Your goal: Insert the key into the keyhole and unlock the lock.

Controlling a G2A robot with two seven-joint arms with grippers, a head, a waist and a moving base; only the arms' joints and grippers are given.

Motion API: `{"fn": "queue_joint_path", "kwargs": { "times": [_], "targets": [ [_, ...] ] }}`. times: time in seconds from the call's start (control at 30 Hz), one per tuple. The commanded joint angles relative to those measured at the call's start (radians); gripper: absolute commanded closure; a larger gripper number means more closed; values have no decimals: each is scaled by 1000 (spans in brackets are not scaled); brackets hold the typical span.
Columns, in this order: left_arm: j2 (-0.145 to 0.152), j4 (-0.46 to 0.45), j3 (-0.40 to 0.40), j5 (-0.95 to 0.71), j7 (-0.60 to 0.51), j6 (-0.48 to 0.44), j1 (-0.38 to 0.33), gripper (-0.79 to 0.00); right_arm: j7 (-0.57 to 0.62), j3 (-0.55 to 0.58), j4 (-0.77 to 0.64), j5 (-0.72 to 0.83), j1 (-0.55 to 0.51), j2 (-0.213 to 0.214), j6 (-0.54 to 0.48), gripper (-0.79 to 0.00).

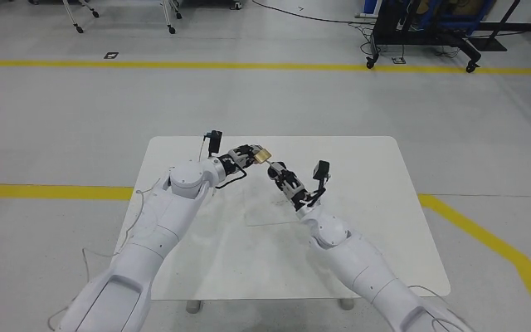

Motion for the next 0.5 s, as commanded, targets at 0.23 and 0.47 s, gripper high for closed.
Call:
{"fn": "queue_joint_path", "kwargs": {
  "times": [0.23, 0.47],
  "targets": [
    [-3, 1, -5, 6, -6, 7, 0, 0, -100, -8, -11, -105, -11, -21, 10, 0],
    [-7, -1, -2, 19, -16, 9, 1, 0, -115, 1, -12, -133, -10, -36, 23, 0]
  ]
}}
